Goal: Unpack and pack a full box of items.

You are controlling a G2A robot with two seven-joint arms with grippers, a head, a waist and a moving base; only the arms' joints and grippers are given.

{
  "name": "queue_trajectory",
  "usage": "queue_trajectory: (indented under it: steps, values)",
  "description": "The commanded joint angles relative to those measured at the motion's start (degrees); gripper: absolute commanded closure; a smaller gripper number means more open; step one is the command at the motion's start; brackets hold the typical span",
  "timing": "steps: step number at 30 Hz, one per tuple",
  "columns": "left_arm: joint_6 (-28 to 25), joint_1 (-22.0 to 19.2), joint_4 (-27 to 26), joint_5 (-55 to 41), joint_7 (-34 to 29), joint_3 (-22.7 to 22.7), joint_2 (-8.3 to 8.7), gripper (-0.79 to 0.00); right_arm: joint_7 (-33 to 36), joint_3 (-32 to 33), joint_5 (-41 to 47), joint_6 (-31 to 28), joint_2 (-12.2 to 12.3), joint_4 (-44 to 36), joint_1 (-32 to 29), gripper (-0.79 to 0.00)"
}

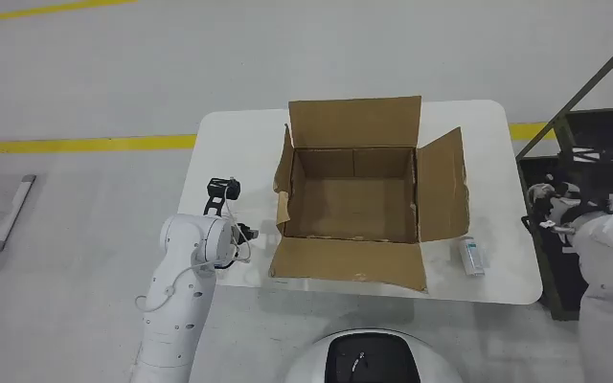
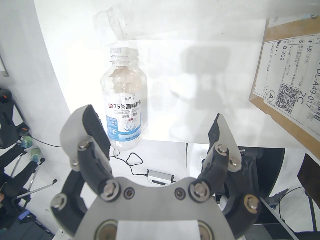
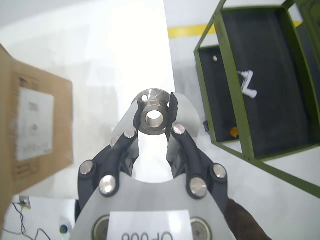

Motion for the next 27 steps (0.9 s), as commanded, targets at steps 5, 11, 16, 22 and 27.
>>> queue_trajectory:
  steps: [5, 11, 16, 22, 27]
  values:
    - [0.00, 0.00, 0.00, 0.00, 0.00, 0.00, 0.00, -0.785, 2.09, -0.79, -1.13, -2.50, 0.38, 2.05, -4.49, 0.000]
    - [0.00, 0.00, 0.00, 0.00, 0.00, 0.00, 0.00, -0.785, 1.62, -2.65, 0.63, -3.88, 0.59, 4.68, -5.67, 0.000]
    - [0.00, 0.00, 0.00, 0.00, 0.00, 0.00, 0.00, -0.785, 0.73, -4.45, 2.49, -5.72, 0.83, 6.83, -5.61, 0.000]
    - [0.00, 0.00, 0.00, 0.00, 0.00, 0.00, 0.00, -0.785, 0.43, -5.89, 1.61, -6.27, 1.23, 9.32, -5.33, 0.000]
    - [0.00, 0.00, 0.00, 0.00, 0.00, 0.00, 0.00, -0.785, -0.24, -6.32, 1.10, -6.51, 1.58, 11.14, -5.32, -0.055]
